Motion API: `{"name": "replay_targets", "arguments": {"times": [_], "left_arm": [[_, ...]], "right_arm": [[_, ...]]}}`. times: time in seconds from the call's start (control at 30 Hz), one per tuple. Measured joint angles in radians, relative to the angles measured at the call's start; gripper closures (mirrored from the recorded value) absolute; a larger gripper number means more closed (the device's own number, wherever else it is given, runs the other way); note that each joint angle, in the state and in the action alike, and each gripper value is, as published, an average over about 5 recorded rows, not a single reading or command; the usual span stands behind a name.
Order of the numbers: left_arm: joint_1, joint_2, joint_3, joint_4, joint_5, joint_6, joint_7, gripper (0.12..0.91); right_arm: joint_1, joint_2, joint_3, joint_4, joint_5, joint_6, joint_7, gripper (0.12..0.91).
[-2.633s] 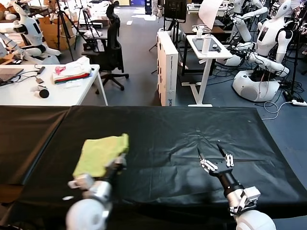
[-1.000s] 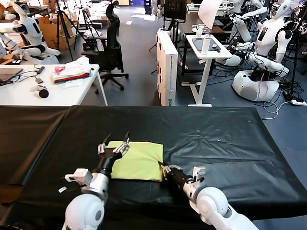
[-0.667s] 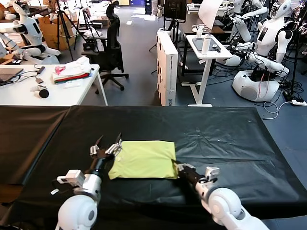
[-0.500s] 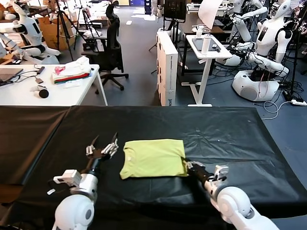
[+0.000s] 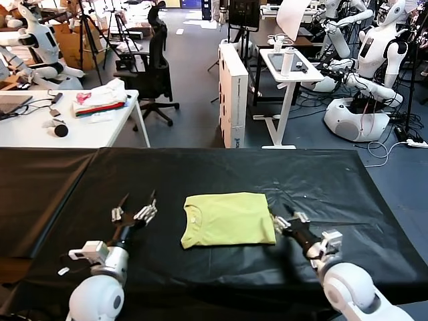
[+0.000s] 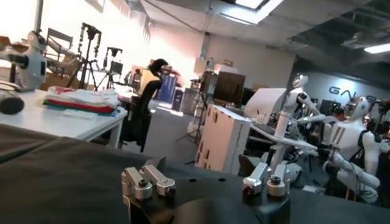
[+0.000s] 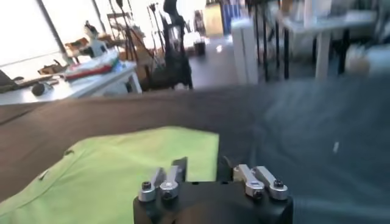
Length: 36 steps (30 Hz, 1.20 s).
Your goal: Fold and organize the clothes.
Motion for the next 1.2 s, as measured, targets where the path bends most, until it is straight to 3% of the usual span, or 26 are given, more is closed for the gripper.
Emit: {"name": "replay_targets", "arguments": {"times": [0.13, 0.3, 0.47, 0.8, 0.97, 1.2], "left_arm": [[0.034, 0.053, -0.016, -0.02, -0.003, -0.005, 0.001, 0.123], [0.131, 0.131, -0.057, -0.07, -0.023, -0.023, -0.002, 0.123], [0.301, 0.195, -0.114, -0.124, -0.06, -0.062, -0.01, 0.123], [0.634, 0.223, -0.22, -0.204, -0.073, -0.098, -0.007, 0.123], [0.689, 0.212, -0.238, -0.229, -0.079, -0.065, -0.037, 0.123], [0.701, 0.207, -0.243, -0.246, -0.064, -0.052, -0.03, 0.123]], "right_arm": [[-0.107, 0.001, 0.084, 0.047, -0.121, 0.123, 0.039, 0.154], [-0.292, 0.036, 0.206, 0.11, -0.221, 0.265, 0.085, 0.12], [-0.504, 0.08, 0.311, 0.17, -0.266, 0.346, 0.117, 0.118], [-0.771, 0.12, 0.361, 0.24, -0.284, 0.353, 0.123, 0.118], [-0.79, 0.123, 0.336, 0.245, -0.286, 0.334, 0.12, 0.118], [-0.796, 0.124, 0.292, 0.246, -0.286, 0.32, 0.121, 0.118]]}}
